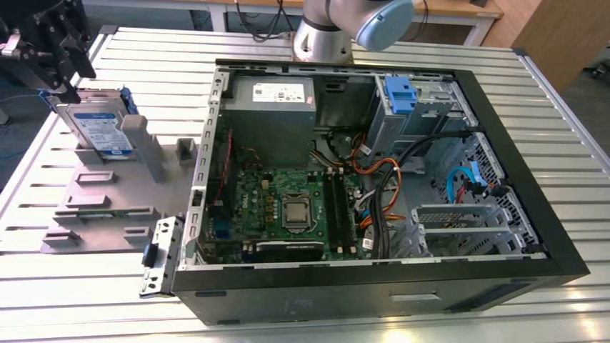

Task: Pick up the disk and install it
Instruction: 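Pick up the disk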

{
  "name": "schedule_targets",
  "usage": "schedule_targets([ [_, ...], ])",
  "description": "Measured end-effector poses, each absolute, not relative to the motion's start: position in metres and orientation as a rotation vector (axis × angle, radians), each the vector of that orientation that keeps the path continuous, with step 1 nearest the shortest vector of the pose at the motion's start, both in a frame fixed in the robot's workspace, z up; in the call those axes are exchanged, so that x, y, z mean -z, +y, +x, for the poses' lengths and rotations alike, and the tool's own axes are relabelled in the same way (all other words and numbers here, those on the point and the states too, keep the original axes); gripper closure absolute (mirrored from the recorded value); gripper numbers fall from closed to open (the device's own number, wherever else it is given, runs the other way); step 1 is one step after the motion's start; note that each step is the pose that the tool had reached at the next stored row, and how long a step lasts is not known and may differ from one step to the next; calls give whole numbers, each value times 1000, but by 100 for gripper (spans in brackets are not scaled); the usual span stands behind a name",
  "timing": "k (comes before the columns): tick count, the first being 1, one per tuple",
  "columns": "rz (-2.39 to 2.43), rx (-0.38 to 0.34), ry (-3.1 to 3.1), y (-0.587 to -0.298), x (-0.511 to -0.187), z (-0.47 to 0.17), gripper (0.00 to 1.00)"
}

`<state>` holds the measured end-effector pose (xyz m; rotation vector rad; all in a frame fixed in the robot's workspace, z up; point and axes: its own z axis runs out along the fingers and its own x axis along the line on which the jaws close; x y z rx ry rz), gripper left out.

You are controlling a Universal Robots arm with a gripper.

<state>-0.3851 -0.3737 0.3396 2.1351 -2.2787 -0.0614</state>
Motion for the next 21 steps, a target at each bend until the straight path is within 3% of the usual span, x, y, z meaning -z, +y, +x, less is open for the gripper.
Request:
schedule_targets([
  [21,2135,62,-2279,-369,-333,-388,41],
])
